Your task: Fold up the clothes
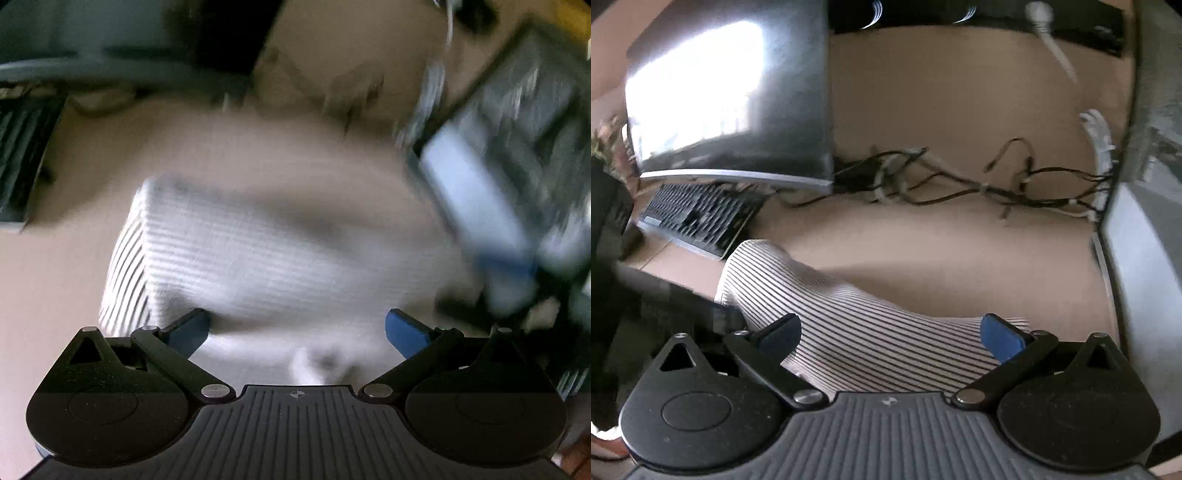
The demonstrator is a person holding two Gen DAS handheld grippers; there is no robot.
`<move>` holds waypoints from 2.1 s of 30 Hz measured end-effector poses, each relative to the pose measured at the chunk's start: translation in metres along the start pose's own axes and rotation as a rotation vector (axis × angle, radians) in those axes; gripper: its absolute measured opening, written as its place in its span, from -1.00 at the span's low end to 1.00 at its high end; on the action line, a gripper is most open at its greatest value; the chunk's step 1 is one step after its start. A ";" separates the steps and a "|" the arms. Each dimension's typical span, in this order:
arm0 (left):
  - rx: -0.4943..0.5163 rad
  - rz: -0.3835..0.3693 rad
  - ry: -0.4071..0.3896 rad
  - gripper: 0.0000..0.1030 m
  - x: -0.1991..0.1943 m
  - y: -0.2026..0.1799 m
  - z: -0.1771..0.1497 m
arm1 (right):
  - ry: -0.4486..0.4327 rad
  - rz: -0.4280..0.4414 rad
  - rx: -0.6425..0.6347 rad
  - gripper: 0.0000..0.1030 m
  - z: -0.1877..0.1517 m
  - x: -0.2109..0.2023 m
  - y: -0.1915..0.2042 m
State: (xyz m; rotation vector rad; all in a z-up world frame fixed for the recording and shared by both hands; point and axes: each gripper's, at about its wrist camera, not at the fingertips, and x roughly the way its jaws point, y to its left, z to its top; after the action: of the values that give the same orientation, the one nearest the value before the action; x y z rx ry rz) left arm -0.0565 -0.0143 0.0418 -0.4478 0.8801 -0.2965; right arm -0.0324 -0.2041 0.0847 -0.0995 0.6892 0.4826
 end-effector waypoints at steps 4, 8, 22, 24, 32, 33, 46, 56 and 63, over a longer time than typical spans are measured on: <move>-0.039 0.014 -0.140 1.00 -0.005 0.003 0.025 | -0.047 -0.010 0.054 1.00 -0.006 -0.011 -0.022; 0.002 0.059 -0.072 1.00 0.007 0.010 0.016 | -0.026 0.022 0.126 1.00 -0.022 -0.008 -0.048; 0.051 0.098 0.097 1.00 0.024 0.025 -0.041 | 0.200 0.282 0.337 1.00 -0.071 0.018 -0.042; 0.028 0.083 0.084 1.00 0.021 0.029 -0.042 | 0.234 0.320 0.411 1.00 -0.067 0.028 -0.050; -0.015 0.050 0.081 1.00 0.012 0.034 -0.040 | 0.012 0.249 0.558 1.00 0.002 0.052 -0.076; -0.013 0.052 0.082 1.00 0.012 0.033 -0.040 | -0.083 0.205 0.499 1.00 0.012 0.042 -0.075; 0.066 0.101 0.086 1.00 0.036 0.025 -0.009 | 0.087 0.032 0.379 1.00 -0.040 0.068 -0.090; 0.193 0.161 0.127 1.00 0.040 0.024 -0.027 | 0.154 0.082 0.309 1.00 -0.061 0.052 -0.087; 0.265 0.125 0.162 1.00 0.008 0.018 -0.072 | 0.147 0.035 0.288 1.00 -0.089 0.012 -0.062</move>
State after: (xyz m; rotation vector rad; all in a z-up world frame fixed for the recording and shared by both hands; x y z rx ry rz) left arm -0.1079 -0.0205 -0.0122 -0.1235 1.0060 -0.3324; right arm -0.0478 -0.2761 0.0040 0.1493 0.8988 0.4077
